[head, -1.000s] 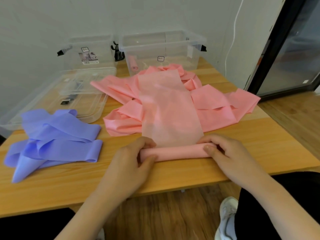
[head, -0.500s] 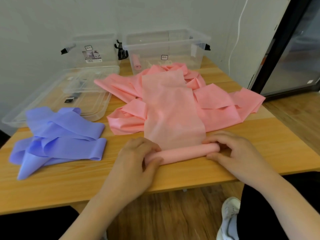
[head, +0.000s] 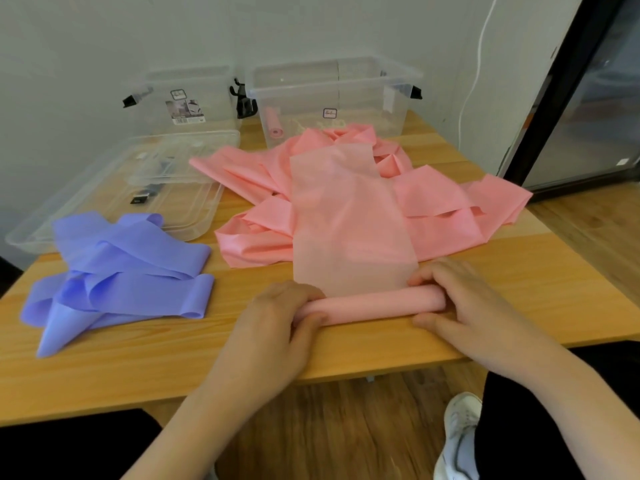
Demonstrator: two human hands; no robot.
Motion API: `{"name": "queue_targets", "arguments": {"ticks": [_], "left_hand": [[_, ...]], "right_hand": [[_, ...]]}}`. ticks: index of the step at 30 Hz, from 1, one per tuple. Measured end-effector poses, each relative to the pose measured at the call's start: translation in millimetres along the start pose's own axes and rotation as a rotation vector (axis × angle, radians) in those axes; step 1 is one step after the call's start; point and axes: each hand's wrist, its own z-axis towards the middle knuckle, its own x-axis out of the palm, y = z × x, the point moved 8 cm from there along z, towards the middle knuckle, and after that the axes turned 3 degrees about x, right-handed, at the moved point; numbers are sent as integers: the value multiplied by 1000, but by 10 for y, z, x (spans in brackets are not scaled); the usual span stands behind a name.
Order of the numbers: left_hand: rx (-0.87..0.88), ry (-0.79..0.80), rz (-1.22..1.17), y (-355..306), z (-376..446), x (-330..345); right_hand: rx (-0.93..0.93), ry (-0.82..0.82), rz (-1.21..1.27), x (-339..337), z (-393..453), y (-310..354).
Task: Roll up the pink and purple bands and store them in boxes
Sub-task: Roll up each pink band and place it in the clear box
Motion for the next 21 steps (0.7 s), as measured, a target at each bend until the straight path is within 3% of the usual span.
{"name": "queue_targets", "arguments": {"ticks": [6,10,15,21], "left_hand": [[32,6,27,-14,13,22],[-33,-38,-25,7,24,-21],[38,33,22,-29,29,36],[-50,-66,-29,13,19,-52]], "right_hand": [[10,-149,168,-100,-8,2],[-56,-40,103,-34,2,36],[-38,-166,71,-94,20,11],[-74,-62,-17,10,44,20]]}}
